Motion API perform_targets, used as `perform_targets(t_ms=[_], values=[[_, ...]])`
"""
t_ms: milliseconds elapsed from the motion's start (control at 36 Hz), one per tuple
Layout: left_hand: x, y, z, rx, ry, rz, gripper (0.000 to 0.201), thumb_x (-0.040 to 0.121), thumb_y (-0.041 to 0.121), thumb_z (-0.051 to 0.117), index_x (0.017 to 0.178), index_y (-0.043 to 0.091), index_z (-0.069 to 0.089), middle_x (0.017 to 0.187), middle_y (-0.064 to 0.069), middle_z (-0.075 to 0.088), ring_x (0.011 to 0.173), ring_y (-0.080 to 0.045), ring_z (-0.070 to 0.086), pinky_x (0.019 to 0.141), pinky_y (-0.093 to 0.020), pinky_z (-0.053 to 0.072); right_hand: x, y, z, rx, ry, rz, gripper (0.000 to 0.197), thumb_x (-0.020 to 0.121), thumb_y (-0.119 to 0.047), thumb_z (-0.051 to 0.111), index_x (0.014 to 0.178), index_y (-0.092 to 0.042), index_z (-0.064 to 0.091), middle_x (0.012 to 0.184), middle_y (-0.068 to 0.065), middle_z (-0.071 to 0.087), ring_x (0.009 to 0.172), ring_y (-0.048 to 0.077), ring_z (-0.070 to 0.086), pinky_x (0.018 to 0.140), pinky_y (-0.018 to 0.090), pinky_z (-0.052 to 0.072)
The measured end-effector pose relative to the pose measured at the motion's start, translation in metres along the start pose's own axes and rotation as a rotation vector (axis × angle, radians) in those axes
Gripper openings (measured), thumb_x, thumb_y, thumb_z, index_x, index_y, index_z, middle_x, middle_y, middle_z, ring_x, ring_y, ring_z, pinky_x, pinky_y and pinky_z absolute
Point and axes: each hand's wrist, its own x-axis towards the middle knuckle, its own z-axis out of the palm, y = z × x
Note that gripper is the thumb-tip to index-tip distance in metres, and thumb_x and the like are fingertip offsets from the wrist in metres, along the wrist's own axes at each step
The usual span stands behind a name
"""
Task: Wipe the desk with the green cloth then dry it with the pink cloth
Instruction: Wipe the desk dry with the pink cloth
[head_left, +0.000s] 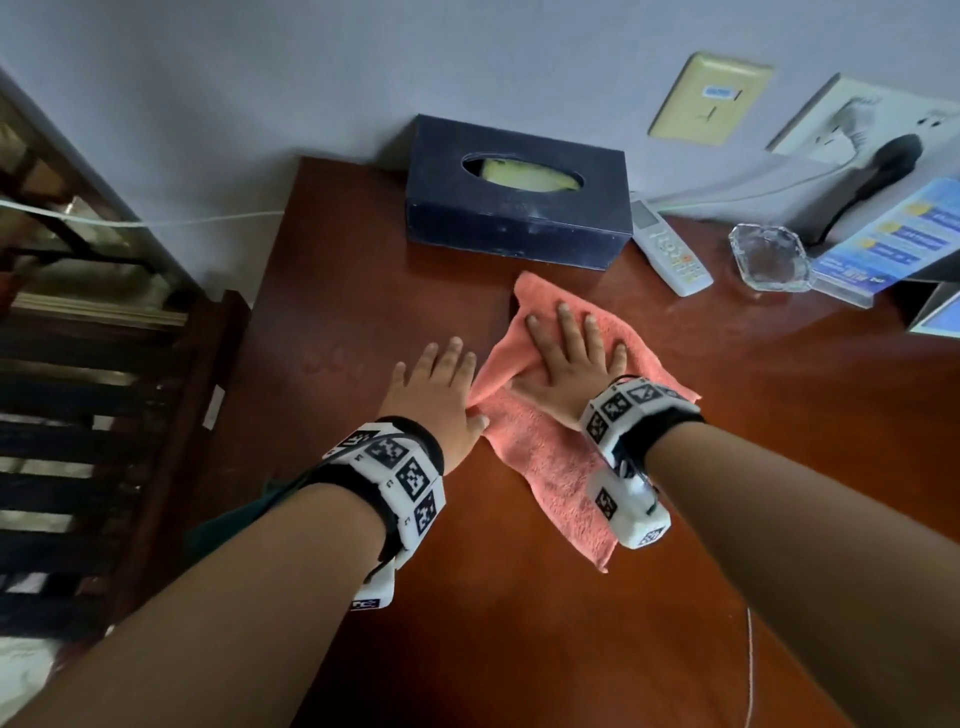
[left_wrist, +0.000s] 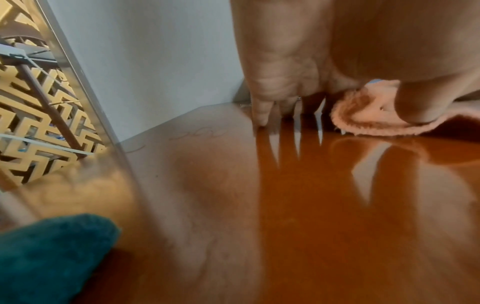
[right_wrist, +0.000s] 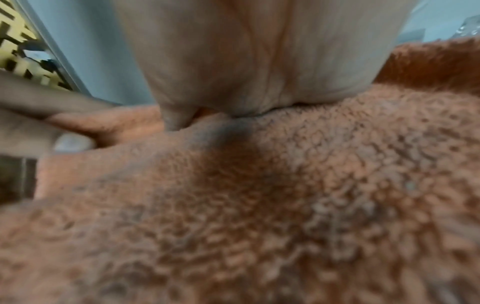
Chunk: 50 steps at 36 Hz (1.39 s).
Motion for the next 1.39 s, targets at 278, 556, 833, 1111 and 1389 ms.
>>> perform_targets(t_ms=[278,556,833,1111,1389], values=[[0.003,-0.012,-0.006,-0.04,-0.05,0.066,0.087,0.09,0.052,0.048,0.151,0.022,-0.006,0.158,0.004,-0.016,0.146,-0.017,-0.009,0.117,-0.041,0.005,-0.05,-0.021,0.03,-0.117,-0.055,-0.135,0.085,0.088,-0.07,0.028,0.147,-0.035,-0.022,0.149,-0.002,-0.041,0.136,0.027,-0.039,0.109,0.064,-0.014],[0.004,-0.012,-0.004,-0.048,-0.025,0.068,0.092,0.087,0.058,0.049,0.151,0.021,-0.005,0.158,0.004,-0.015,0.146,-0.019,-0.009,0.119,-0.043,0.007,0.034,-0.006,-0.015,-0.121,-0.005,-0.143,0.082,0.084,-0.075,0.028,0.145,-0.046,-0.019,0.151,-0.012,-0.036,0.141,0.018,-0.03,0.111,0.06,-0.013],[0.003,-0.009,-0.002,-0.042,0.002,0.048,0.094,0.084,0.057,0.053,0.151,0.023,-0.004,0.158,0.004,-0.013,0.146,-0.019,-0.006,0.118,-0.044,0.008,0.006,-0.002,-0.001,0.004,0.038,0.031,0.083,0.086,-0.075,0.025,0.143,-0.043,-0.026,0.15,-0.007,-0.038,0.14,0.024,-0.031,0.11,0.061,-0.015],[-0.033,-0.009,-0.014,-0.033,-0.034,0.054,0.08,0.092,0.044,0.047,0.151,0.022,-0.003,0.158,0.0,-0.013,0.146,-0.021,-0.008,0.118,-0.046,0.006,-0.066,-0.023,0.045,-0.104,-0.074,-0.113,0.087,0.058,-0.076,-0.003,0.125,-0.041,-0.045,0.14,-0.004,-0.053,0.132,0.027,-0.044,0.106,0.064,-0.019],[-0.039,-0.002,-0.011,-0.028,0.0,0.139,0.059,0.1,0.029,0.024,0.152,0.018,-0.003,0.159,0.003,-0.008,0.146,-0.014,-0.007,0.119,-0.042,0.003,-0.063,-0.068,0.045,-0.201,-0.121,-0.29,0.09,0.062,-0.077,-0.003,0.132,-0.032,-0.037,0.141,-0.001,-0.047,0.13,0.028,-0.046,0.103,0.065,-0.025]])
